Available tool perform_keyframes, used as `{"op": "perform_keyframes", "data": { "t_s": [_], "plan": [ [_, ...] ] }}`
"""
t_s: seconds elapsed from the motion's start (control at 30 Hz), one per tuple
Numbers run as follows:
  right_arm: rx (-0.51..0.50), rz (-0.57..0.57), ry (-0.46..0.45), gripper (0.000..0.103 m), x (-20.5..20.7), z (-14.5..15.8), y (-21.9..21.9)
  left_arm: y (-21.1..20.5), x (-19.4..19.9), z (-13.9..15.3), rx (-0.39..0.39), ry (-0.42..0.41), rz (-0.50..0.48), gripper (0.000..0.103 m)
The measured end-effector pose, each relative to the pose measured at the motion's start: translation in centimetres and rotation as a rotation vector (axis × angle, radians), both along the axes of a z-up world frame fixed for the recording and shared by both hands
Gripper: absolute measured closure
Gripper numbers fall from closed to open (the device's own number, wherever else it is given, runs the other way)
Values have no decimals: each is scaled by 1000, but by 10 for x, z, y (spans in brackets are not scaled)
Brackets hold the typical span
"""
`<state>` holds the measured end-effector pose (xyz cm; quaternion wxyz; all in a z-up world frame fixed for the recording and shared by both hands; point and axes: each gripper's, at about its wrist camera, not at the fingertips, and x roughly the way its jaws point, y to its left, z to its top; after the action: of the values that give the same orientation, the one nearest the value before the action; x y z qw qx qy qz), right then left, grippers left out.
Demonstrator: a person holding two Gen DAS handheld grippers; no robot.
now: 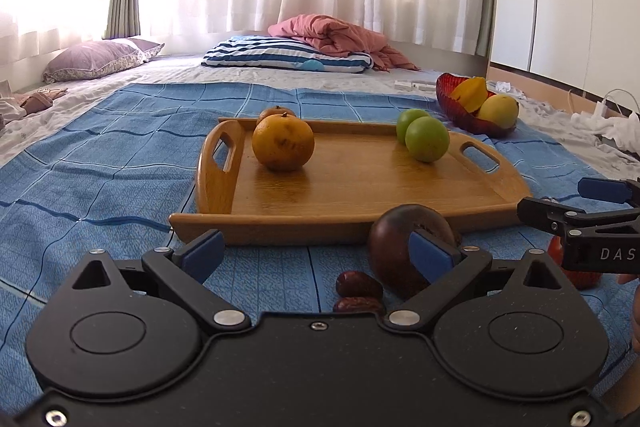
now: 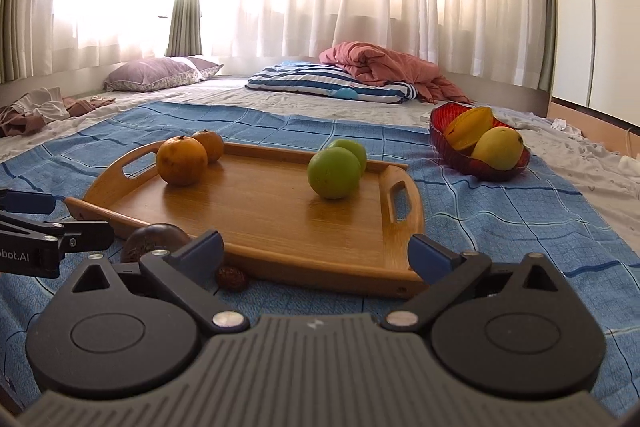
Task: Organize fruits
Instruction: 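Grasp the red ribbed tomato with the right tool while the left tool grasps a brown date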
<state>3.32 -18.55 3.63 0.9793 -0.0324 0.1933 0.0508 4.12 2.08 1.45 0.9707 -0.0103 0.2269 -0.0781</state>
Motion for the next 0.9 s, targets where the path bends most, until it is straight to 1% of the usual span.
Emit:
{"op": "perform_keyframes", "data": {
  "t_s": [0.13,0.27,0.43,0.57,0.73,0.8,0.9],
  "plan": [
    [-10,-54,-34,0,-27,-9,-2,-2,-13,-7,-4,-12,-7,4],
    [-21,-81,-43,0,-46,-16,-5,-4,-23,-12,3,-11,-8,3],
    [-17,-112,-39,0,-54,-22,-10,-4,-28,-16,17,-7,3,3],
    [8,-158,-20,0,-51,-29,-17,-5,-32,-18,21,7,-33,4],
    [29,-200,0,0,-49,-36,-21,-7,-35,-19,17,17,-54,8],
    [29,-207,7,0,-49,-38,-22,-7,-34,-19,10,19,-57,15],
    [23,-217,15,0,-49,-41,-22,-7,-33,-18,-4,32,-65,20]
  ]
}}
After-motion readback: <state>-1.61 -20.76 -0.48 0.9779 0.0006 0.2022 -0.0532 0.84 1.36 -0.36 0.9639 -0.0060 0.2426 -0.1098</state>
